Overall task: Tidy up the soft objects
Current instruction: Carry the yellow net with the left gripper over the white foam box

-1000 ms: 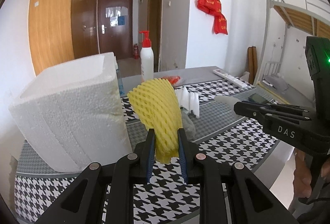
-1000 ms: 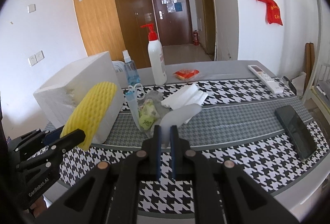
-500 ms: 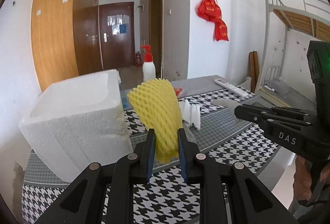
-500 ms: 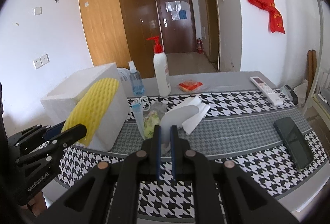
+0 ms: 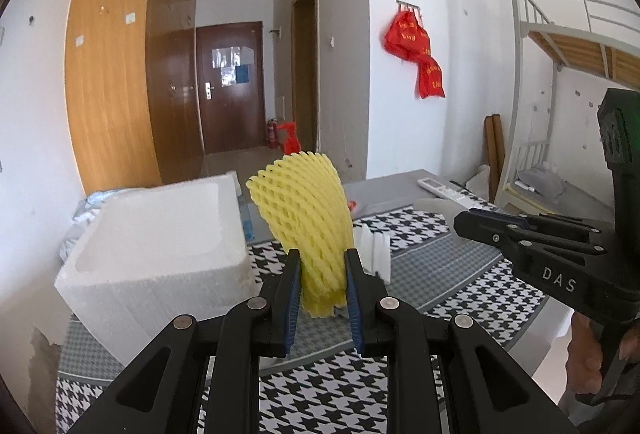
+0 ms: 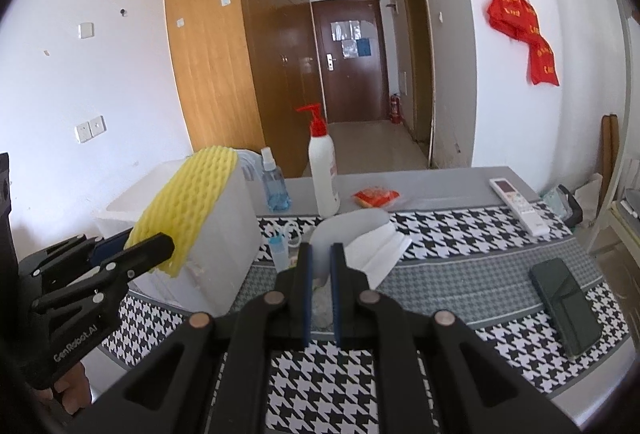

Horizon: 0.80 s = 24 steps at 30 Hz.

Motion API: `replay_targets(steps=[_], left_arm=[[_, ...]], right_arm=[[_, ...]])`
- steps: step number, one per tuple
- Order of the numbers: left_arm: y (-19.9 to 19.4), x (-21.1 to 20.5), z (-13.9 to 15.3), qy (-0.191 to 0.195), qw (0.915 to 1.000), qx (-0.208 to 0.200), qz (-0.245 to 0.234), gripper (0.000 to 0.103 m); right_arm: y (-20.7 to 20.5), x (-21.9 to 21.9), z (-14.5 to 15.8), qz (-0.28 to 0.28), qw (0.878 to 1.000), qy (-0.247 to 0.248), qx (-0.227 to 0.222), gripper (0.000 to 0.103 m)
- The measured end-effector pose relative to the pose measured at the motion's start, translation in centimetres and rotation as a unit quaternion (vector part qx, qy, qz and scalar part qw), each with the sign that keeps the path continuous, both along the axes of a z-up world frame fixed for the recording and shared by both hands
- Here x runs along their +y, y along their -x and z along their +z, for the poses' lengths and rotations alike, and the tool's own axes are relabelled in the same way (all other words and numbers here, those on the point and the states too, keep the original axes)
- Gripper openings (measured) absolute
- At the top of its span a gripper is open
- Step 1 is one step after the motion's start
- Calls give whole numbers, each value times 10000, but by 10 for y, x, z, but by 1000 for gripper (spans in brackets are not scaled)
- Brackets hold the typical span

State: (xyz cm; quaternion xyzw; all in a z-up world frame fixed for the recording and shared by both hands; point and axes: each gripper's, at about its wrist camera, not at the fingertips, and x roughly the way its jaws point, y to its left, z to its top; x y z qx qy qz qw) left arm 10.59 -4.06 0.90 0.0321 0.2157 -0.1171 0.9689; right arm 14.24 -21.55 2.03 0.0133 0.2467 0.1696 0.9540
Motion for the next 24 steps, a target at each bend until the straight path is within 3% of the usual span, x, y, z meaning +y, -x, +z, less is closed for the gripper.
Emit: replay_targets(steps=[24], left_arm=[[-1,24,28,33,9973,-468,565,22]], right_arm=[[-8,23,23,408,9988,-21,-284,11]])
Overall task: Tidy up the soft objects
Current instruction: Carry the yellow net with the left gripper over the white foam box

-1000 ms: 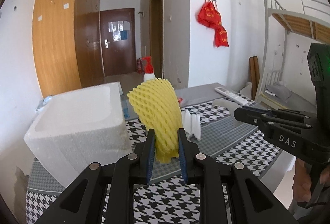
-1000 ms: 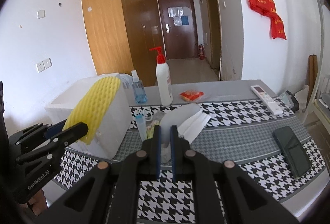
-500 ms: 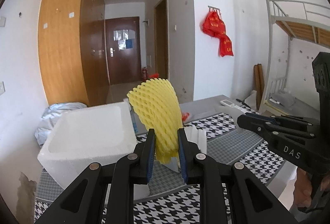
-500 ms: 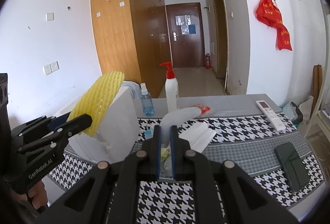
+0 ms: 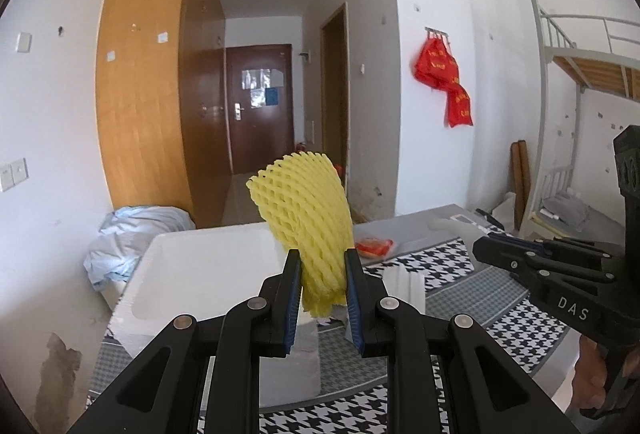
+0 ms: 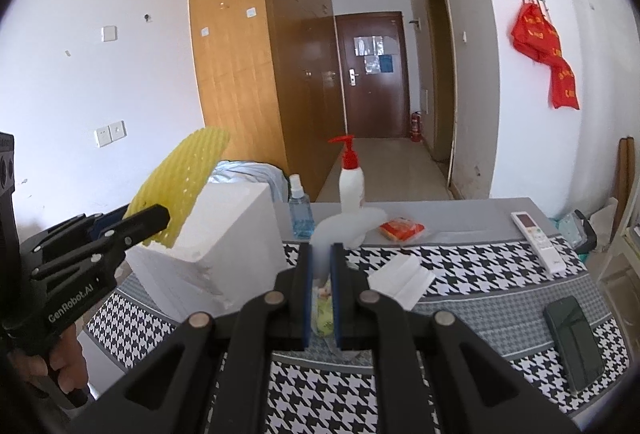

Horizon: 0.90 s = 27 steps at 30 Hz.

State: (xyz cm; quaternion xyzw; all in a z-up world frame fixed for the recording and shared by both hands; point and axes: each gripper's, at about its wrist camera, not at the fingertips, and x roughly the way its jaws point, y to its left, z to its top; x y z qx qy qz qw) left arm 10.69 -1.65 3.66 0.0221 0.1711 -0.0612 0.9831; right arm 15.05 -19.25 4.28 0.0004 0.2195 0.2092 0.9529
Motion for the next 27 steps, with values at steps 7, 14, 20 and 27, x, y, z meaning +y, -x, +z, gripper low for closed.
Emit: replay_targets(steps=[7,14,20,27], left_arm=[[1,13,1,-9,9997,-40,240,22],[3,30,2,24,9989,-39,473,22],[8,46,4,39,9976,-89,688,22],[11,67,6,77,9958,-120,902,22]], right_arm=[[-1,15,6,192,9998,-31,-64,11],[0,35,13,431,9990,4,-140,11],[-1,52,17,574,9982,51,-187,11],[-5,76,20,742,9970,99,-210,11]])
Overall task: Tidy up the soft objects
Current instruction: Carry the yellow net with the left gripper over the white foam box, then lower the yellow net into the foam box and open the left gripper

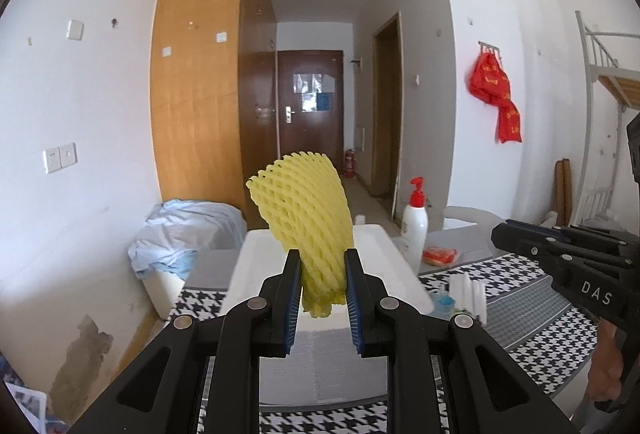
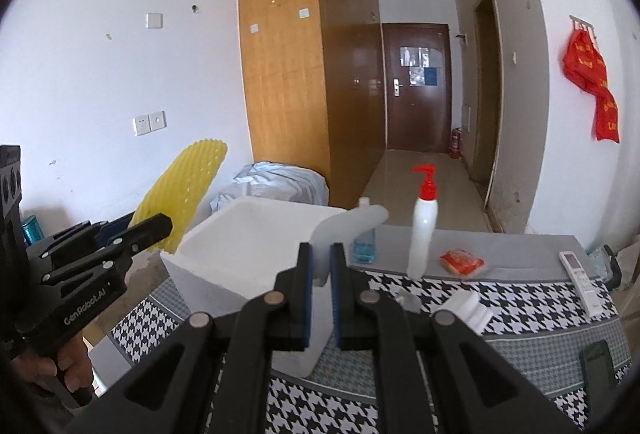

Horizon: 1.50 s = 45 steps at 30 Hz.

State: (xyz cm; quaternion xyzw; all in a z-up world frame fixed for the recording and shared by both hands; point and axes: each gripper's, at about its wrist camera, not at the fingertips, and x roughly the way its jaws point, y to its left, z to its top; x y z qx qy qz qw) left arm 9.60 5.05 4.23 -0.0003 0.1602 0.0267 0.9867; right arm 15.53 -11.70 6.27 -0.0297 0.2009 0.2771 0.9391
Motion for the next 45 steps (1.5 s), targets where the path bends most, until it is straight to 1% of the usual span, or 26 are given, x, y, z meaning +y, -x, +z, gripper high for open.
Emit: replay_targets(steps=[7,13,17,27,33,37,39,40,41,42,43,44,45], left_arm=[[4,14,-2,39,9999,-3,151,22],[10,30,-4,55,9993,-13,380,22],[13,36,-4,42,9989,-9,471,22],[20,45,-4,32,9985,-32,547,22],[19,51,-7,74,9980,-13,620,22],[19,54,-8,109,9978,-14,651,22],[18,54,-8,120,9978,0,657,22],[17,55,-8,126,9977,1,665,22],[17,54,-8,129,9976,0,674,22],[17,54,-8,135,9976,1,679,22],[17,54,-8,134,9976,6,681,22],[16,55,-8,131,9975,8,691,22],[16,55,-8,131,9975,10,699,22]], right_arm=[[-4,26,-1,211,9997,92,3,11],[-6,46,-1,401,9991,125,-29,11],[-10,56,-3,527,9985,129,67,11],[-20,78,-10,672,9972,250,193,11],[-25,88,-15,653,9970,320,274,11],[-31,90,-17,660,9968,296,348,15],[-34,92,-20,676,9964,300,417,22],[-36,93,-22,665,9962,325,454,23],[-37,94,-23,658,9960,355,491,28],[-38,94,-24,664,9957,373,532,46],[-37,94,-24,672,9956,356,539,57],[-36,92,-24,663,9960,312,507,75],[-34,90,-22,644,9967,249,433,80]])
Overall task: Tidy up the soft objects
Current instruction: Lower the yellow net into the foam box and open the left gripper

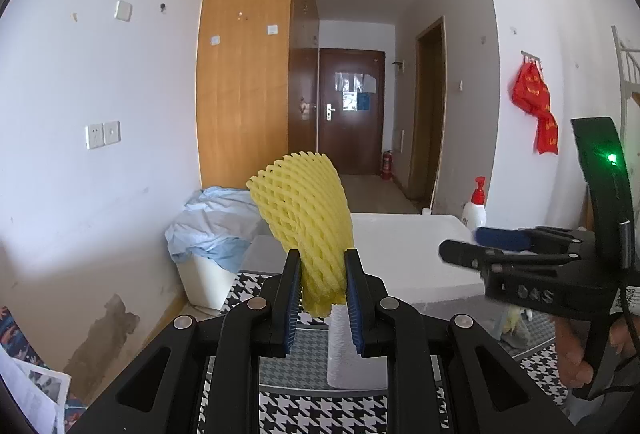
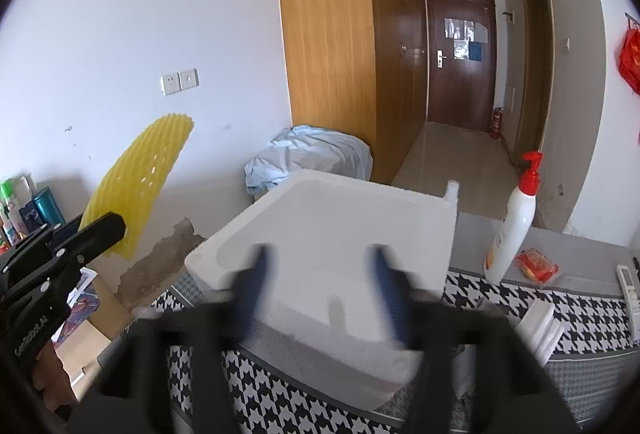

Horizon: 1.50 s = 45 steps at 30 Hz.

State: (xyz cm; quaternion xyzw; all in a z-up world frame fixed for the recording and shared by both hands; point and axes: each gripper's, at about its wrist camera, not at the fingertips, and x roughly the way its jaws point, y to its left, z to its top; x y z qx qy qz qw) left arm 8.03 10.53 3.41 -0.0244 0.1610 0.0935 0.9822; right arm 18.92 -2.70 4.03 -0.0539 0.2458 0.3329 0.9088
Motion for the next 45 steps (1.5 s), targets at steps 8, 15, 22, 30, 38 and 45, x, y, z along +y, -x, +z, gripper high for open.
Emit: replay_targets(steps=[8,15,22,30,38,45], left_arm=[[-6,-3,0,-8,10000,37,38,22],[-9,-4,1,-22,10000,18,-53,22],[-18,-9,4,-30,9998,14,-187,22],[-35,-16,7,-14,9990,83,-434,22],[-56,-26,6,64,9978,203,-622,22],[-70,-36,4,77,9966,321,-754,22]], right_arm=[[4,-7,3,6,10000,-38,-88,82],[5,-16,4,-80,9998,-66,-168,89],[1,-26,4,-202,9996,-88,-184,89],[2,-41,5,-300,9991,-162,-269,89],[-1,-58,-1,-440,9986,-120,-256,90],[-2,-73,-3,-560,9980,-108,-269,90]])
